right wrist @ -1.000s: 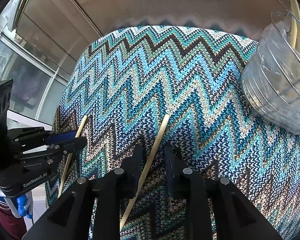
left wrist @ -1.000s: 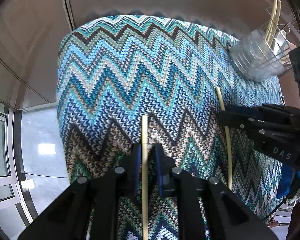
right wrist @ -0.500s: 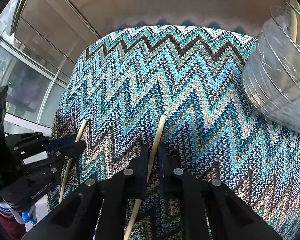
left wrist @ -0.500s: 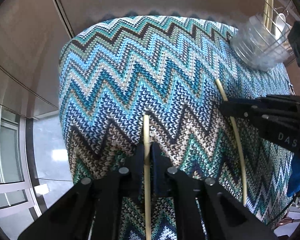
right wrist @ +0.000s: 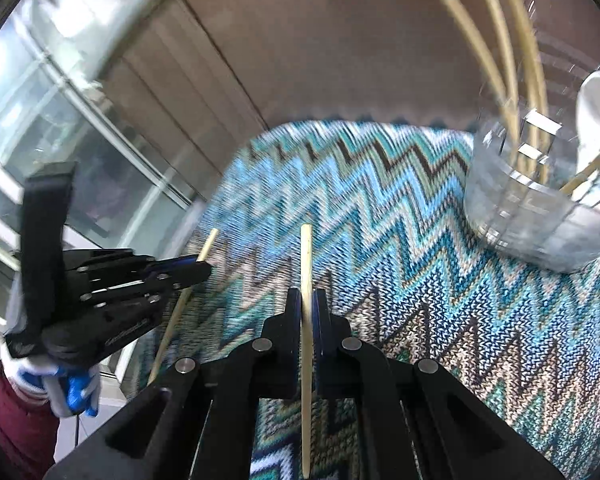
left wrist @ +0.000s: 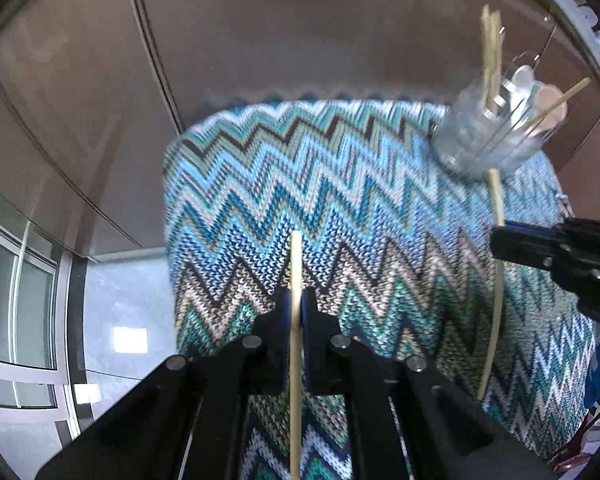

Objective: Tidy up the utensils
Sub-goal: 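Grasp a chopstick with the left tool while the right tool grasps the last chopstick, then lift both chopsticks into the clear holder while both tools open to release them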

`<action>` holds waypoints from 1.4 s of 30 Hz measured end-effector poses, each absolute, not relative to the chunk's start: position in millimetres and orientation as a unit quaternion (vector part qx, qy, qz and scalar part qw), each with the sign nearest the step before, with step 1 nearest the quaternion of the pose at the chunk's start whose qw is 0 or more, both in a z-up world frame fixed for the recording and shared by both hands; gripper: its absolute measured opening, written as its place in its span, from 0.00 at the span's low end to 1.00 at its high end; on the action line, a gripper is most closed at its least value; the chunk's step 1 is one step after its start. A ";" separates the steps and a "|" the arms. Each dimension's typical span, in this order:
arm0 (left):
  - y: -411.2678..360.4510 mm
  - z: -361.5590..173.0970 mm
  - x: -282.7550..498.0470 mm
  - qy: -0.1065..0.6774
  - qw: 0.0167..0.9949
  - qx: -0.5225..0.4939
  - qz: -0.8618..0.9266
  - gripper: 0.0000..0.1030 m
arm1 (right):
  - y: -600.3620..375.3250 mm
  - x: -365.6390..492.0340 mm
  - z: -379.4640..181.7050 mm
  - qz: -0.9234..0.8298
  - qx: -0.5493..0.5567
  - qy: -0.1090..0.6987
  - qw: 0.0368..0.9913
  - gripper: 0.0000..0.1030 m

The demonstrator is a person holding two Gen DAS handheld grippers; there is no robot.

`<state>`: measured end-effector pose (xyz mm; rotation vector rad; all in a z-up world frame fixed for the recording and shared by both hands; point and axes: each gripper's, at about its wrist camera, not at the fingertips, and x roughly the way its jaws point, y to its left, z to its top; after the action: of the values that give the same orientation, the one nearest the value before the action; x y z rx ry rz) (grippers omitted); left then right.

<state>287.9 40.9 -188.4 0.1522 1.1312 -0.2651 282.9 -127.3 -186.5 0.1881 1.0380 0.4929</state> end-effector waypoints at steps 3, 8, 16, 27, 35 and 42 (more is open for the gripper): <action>38.7 -162.1 269.4 0.508 0.851 0.048 -0.125 0.05 | -139.7 256.8 -166.4 0.238 0.093 0.455 0.853 0.05; 31.1 -110.9 244.1 0.447 0.882 0.017 -0.152 0.05 | -171.2 224.5 -133.1 0.231 0.105 0.403 0.879 0.05; 11.3 -37.5 249.4 0.333 0.920 -0.056 -0.200 0.05 | -216.7 212.3 -58.6 0.191 0.109 0.276 0.936 0.05; -52.5 16.9 299.2 0.164 0.948 -0.177 -0.207 0.05 | -241.4 266.1 0.7 0.135 0.089 0.136 0.977 0.05; -93.7 -25.2 343.0 0.103 0.961 -0.195 -0.169 0.05 | -248.9 310.2 -30.0 0.113 0.059 0.120 0.984 0.05; -113.8 -72.5 360.2 0.090 0.973 -0.158 -0.139 0.06 | -254.9 328.3 -74.1 0.108 0.056 0.141 0.983 0.05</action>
<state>360.2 -113.8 -72.5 -0.3194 0.1816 -0.2813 328.3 -254.9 -74.1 0.1125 0.2840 0.2168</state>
